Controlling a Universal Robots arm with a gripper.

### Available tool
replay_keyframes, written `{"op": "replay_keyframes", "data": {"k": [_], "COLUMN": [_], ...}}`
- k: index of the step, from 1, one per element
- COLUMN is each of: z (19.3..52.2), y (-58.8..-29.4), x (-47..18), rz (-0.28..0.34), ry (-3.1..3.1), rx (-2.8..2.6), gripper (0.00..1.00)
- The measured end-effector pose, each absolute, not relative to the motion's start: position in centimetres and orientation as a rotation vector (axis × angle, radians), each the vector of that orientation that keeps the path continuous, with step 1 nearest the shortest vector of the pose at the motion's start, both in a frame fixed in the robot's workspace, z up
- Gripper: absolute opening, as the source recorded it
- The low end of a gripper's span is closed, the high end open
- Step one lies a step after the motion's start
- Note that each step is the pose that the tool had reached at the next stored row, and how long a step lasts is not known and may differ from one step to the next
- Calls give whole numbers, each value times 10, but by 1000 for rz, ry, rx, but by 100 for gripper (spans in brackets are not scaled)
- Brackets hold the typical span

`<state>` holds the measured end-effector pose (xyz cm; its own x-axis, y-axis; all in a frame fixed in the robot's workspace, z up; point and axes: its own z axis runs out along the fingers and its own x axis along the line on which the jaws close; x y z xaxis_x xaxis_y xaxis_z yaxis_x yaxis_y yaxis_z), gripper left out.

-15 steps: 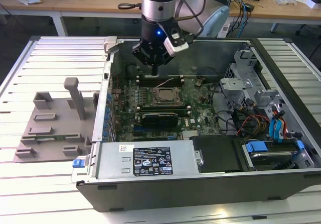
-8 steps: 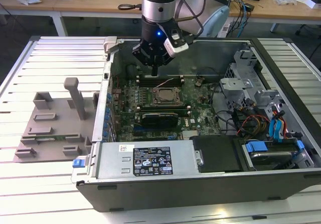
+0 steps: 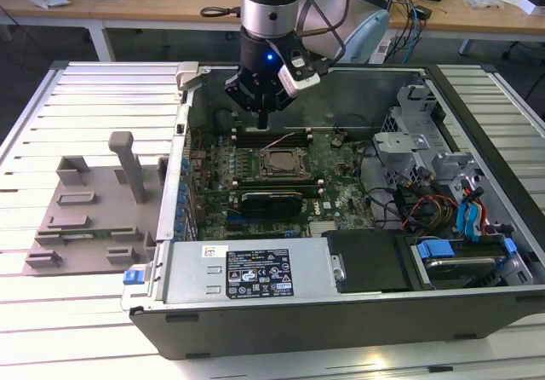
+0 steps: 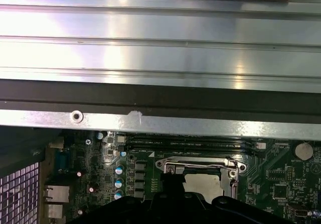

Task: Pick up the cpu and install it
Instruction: 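Install the first cpu locking lever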

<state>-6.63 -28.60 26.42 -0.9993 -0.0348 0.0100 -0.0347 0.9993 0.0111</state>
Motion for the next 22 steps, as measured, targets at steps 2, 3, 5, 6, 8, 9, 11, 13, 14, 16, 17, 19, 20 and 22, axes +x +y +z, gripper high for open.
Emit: {"op": "replay_keyframes", "data": {"k": [2,3,5,6,8,9,11,13,14,16,17,19,20,22], "z": [264,264,258,249,247,246,243,241,239,238,237,236,236,234], "y": [-286,-286,-286,-286,-286,-286,-286,-286,-286,-286,-286,-286,-286,-286], "x": [-66,-66,-66,-66,-66,-66,-66,-66,-66,-66,-66,-66,-66,-66], "rz": [-17,-17,-20,-27,-27,-27,-27,-27,-27,-27,-27,-27,-27,-27], "ry": [-3131,-3131,-3131,-3131,-3131,-3131,-3131,-3131,-3131,-3131,-3131,-3131,-3131,-3131], "rx": [54,54,54,54,54,54,54,54,54,54,54,54,54,54], "gripper": [11,11,11,11,11,11,11,11,11,11,11,11,11,11]}}
